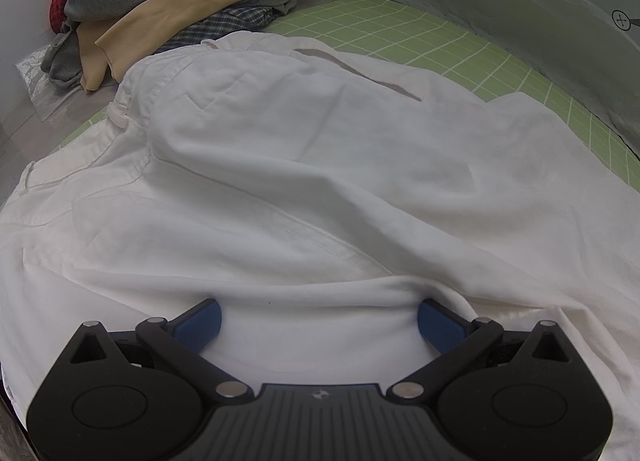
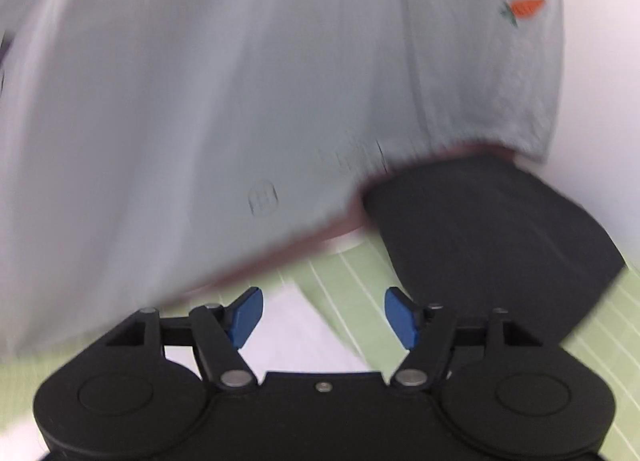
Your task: Fold clothes
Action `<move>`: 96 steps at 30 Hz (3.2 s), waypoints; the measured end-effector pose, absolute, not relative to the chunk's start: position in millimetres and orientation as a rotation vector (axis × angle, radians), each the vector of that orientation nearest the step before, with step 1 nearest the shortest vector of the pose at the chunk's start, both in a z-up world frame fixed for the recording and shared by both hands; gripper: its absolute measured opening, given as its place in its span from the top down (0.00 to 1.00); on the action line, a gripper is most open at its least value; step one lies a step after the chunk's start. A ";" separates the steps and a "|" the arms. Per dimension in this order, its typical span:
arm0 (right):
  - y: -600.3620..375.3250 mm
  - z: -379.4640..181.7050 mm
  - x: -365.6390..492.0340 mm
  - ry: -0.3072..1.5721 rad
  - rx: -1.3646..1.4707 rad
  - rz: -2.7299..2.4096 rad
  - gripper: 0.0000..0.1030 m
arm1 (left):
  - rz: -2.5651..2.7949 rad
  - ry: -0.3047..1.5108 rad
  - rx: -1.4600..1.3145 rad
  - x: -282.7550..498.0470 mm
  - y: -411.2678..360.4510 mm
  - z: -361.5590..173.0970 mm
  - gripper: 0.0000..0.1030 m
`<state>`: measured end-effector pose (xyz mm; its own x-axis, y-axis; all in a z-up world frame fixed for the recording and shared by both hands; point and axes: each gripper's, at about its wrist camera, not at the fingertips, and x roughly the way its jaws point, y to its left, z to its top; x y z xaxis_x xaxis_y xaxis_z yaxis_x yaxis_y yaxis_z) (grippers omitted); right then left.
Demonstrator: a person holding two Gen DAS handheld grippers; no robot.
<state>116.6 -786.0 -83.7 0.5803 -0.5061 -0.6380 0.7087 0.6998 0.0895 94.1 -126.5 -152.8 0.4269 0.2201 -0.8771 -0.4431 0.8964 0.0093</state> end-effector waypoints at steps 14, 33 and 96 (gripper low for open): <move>-747.9 -154.1 17.3 0.730 0.498 -0.905 0.90 | 0.420 1.098 -0.254 100.1 -123.0 -152.0 0.00; -678.4 -118.8 0.0 0.755 0.340 -0.814 0.21 | 0.398 0.961 -0.322 67.7 -36.1 -89.2 0.00; -492.4 -156.1 110.7 0.866 0.447 -0.910 0.26 | 0.070 0.905 -0.226 243.4 84.1 -107.2 0.17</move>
